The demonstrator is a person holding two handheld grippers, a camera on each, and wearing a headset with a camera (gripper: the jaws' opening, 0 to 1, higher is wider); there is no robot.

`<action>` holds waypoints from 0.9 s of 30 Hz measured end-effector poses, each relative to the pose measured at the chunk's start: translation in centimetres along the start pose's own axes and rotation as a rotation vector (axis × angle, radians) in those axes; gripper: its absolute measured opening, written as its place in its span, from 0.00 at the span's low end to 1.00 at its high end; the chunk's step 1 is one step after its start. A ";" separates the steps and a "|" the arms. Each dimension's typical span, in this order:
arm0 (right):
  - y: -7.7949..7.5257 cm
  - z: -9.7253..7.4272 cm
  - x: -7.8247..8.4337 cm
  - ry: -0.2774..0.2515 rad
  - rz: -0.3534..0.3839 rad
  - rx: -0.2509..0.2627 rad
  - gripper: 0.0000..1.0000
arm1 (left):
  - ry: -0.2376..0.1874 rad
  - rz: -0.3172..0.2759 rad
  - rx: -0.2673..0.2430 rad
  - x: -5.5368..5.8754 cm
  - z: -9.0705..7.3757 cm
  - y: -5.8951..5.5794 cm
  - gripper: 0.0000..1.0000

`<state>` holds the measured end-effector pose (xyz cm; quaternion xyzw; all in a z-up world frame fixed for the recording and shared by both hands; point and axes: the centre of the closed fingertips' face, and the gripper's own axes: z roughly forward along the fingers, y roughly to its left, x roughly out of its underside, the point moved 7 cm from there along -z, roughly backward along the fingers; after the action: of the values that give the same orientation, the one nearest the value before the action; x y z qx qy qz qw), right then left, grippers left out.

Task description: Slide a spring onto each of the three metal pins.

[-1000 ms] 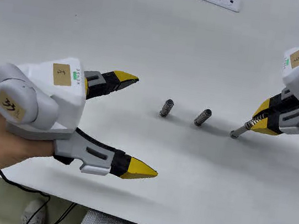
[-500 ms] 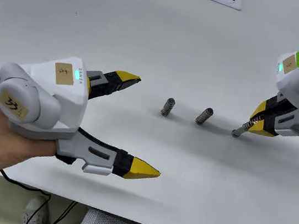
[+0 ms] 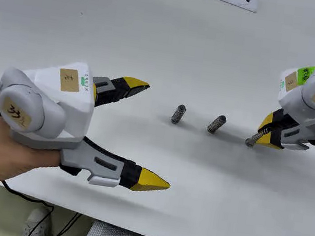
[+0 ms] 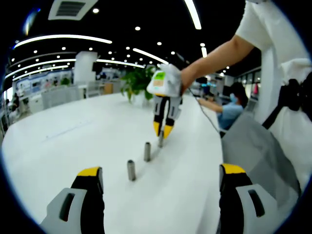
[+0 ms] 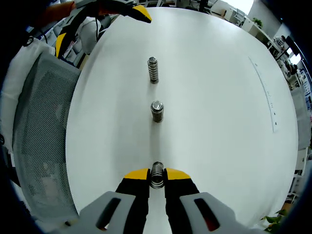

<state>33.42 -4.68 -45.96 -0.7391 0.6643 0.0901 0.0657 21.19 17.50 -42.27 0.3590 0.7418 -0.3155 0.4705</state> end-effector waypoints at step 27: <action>0.3 1.4 0.0 0.009 0.011 -0.004 0.13 | 0.002 -0.007 -0.001 0.2 -0.2 -0.2 1.00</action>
<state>33.06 -4.45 -47.30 -0.7360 0.6684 0.0885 0.0609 20.88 17.60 -42.38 0.3563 0.7438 -0.3165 0.4687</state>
